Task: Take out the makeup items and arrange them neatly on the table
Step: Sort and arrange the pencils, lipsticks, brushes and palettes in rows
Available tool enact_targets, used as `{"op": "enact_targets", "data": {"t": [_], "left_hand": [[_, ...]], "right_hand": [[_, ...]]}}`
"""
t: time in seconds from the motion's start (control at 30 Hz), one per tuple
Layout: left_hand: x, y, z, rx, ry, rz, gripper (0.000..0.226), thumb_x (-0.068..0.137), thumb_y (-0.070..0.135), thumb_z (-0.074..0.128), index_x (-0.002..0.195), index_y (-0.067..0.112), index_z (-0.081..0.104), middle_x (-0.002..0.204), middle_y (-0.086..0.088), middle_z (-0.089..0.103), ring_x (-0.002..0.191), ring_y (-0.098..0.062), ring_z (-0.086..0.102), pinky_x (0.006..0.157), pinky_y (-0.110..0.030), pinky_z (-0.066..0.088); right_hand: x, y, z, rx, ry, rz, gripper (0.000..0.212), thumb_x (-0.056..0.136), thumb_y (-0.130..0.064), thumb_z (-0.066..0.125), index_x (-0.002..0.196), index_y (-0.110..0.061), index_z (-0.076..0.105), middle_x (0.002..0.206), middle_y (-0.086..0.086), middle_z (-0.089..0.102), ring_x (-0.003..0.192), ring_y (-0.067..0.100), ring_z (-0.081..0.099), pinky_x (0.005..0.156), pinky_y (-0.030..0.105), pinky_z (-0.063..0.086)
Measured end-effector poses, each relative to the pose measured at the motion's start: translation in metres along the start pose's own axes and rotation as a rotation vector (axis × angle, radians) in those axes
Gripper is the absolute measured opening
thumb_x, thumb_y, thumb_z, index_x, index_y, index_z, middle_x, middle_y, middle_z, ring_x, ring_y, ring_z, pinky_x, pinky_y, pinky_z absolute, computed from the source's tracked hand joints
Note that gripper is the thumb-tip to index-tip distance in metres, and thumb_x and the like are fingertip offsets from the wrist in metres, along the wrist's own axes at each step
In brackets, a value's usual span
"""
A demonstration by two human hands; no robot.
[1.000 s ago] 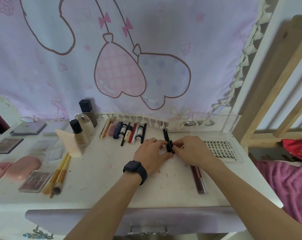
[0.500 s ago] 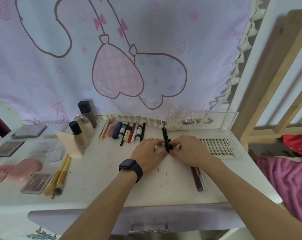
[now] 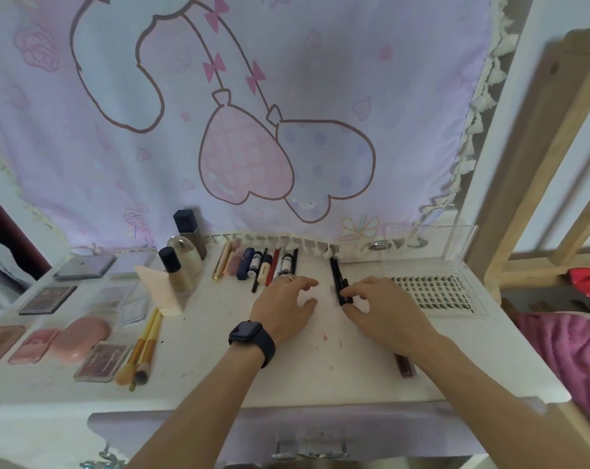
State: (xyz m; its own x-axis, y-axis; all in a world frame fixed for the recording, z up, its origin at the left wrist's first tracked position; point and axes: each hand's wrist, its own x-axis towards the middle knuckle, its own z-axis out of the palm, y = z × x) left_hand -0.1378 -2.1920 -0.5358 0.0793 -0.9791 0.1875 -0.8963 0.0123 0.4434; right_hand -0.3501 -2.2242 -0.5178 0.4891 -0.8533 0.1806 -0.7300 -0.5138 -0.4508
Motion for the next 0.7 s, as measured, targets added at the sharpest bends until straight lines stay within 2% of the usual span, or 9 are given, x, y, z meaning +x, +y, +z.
{"op": "enact_targets", "data": {"t": [0.1,0.17,0.3,0.43,0.57,0.63,0.7], "left_hand": [[-0.003,-0.016,-0.013,0.089,0.073,-0.046,0.037,0.097,0.035,0.056,0.134,0.033,0.056,0.131,0.008,0.057,0.123,-0.014,0.046,0.098,-0.027,0.039],[-0.004,-0.023,-0.017,0.182,0.072,-0.056,0.039,0.098,0.034,0.054,0.137,0.03,0.055,0.137,0.004,0.054,0.127,-0.02,0.043,0.102,-0.031,0.038],[-0.006,-0.024,-0.013,0.332,0.042,0.028,0.04,0.1,0.032,0.046,0.139,0.028,0.053,0.144,0.007,0.051,0.132,-0.02,0.04,0.103,-0.035,0.036],[-0.007,-0.016,-0.004,0.445,0.044,0.117,0.041,0.103,0.033,0.037,0.142,0.025,0.051,0.145,0.009,0.053,0.133,-0.02,0.041,0.101,-0.036,0.033],[-0.011,-0.011,-0.004,0.348,0.078,0.078,0.038,0.102,0.034,0.043,0.135,0.024,0.057,0.132,0.001,0.063,0.125,-0.023,0.047,0.101,-0.037,0.037],[-0.018,-0.008,-0.007,0.283,0.141,0.018,0.035,0.099,0.038,0.048,0.13,0.024,0.059,0.123,-0.001,0.065,0.117,-0.024,0.051,0.095,-0.037,0.042],[-0.023,-0.005,-0.008,0.264,0.137,-0.079,0.041,0.098,0.045,0.051,0.132,0.023,0.057,0.124,-0.003,0.062,0.117,-0.026,0.051,0.091,-0.039,0.046]], "right_hand": [[-0.032,-0.016,0.022,0.032,0.106,-0.066,0.029,0.098,-0.036,0.057,0.125,-0.031,0.067,0.127,-0.017,0.06,0.119,0.005,0.047,0.096,0.017,0.035],[-0.054,-0.028,0.039,0.011,0.152,-0.113,0.028,0.097,-0.032,0.059,0.123,-0.027,0.069,0.126,-0.014,0.062,0.119,0.005,0.048,0.096,0.015,0.037],[-0.08,-0.037,0.065,-0.014,0.266,-0.168,0.021,0.093,-0.024,0.066,0.111,-0.018,0.075,0.114,-0.004,0.07,0.109,0.016,0.061,0.085,0.028,0.057],[-0.084,-0.035,0.072,-0.016,0.358,-0.172,0.02,0.093,-0.025,0.065,0.108,-0.015,0.076,0.107,-0.003,0.071,0.103,0.014,0.062,0.083,0.026,0.057],[-0.083,-0.035,0.075,-0.018,0.389,-0.188,0.021,0.095,-0.024,0.063,0.107,-0.015,0.076,0.107,-0.004,0.072,0.103,0.014,0.061,0.085,0.024,0.055],[-0.083,-0.034,0.076,-0.007,0.406,-0.188,0.02,0.094,-0.024,0.064,0.106,-0.015,0.077,0.106,-0.004,0.073,0.103,0.014,0.062,0.085,0.023,0.055],[-0.083,-0.033,0.077,-0.001,0.414,-0.184,0.02,0.093,-0.024,0.065,0.106,-0.015,0.077,0.105,-0.004,0.073,0.103,0.013,0.062,0.084,0.023,0.055]]}}
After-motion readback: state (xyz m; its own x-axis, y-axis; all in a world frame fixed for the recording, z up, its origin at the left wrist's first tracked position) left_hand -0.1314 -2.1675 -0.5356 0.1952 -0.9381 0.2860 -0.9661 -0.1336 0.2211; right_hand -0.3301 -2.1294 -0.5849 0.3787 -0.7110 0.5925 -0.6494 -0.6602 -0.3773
